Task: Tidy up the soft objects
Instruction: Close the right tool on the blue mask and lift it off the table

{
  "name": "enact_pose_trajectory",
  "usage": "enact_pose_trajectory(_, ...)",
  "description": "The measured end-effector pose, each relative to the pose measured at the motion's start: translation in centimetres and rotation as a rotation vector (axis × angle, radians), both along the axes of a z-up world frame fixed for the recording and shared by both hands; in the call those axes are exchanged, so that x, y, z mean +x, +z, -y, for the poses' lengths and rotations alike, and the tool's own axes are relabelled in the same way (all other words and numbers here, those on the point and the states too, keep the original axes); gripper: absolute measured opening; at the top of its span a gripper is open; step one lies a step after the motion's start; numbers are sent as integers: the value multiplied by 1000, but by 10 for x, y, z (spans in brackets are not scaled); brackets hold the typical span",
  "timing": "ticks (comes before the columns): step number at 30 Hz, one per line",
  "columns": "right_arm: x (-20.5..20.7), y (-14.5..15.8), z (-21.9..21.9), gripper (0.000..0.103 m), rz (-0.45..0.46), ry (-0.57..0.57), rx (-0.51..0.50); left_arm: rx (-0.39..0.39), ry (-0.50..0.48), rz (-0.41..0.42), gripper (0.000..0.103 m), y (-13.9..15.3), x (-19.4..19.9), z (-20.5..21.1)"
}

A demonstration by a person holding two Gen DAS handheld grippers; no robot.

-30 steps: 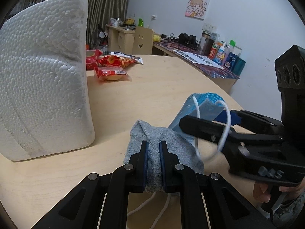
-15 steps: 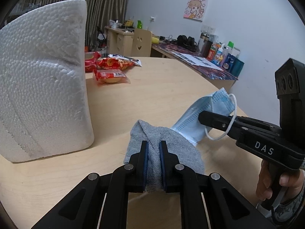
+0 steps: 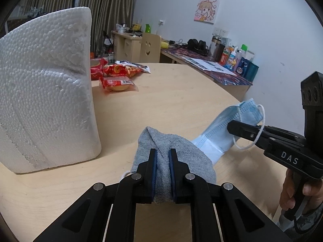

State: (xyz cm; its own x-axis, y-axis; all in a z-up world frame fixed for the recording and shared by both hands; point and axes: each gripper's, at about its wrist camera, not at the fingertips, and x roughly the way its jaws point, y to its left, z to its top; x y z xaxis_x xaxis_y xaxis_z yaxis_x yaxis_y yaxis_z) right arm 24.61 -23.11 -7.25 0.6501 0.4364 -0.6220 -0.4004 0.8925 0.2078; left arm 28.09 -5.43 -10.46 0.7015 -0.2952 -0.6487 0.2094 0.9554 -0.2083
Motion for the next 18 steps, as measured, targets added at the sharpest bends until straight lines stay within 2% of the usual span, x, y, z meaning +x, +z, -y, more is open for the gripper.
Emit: enact_pose_trajectory(18, -46, 1, 31, 10, 18, -105, -25, 15, 9, 50, 12, 6, -8, 3)
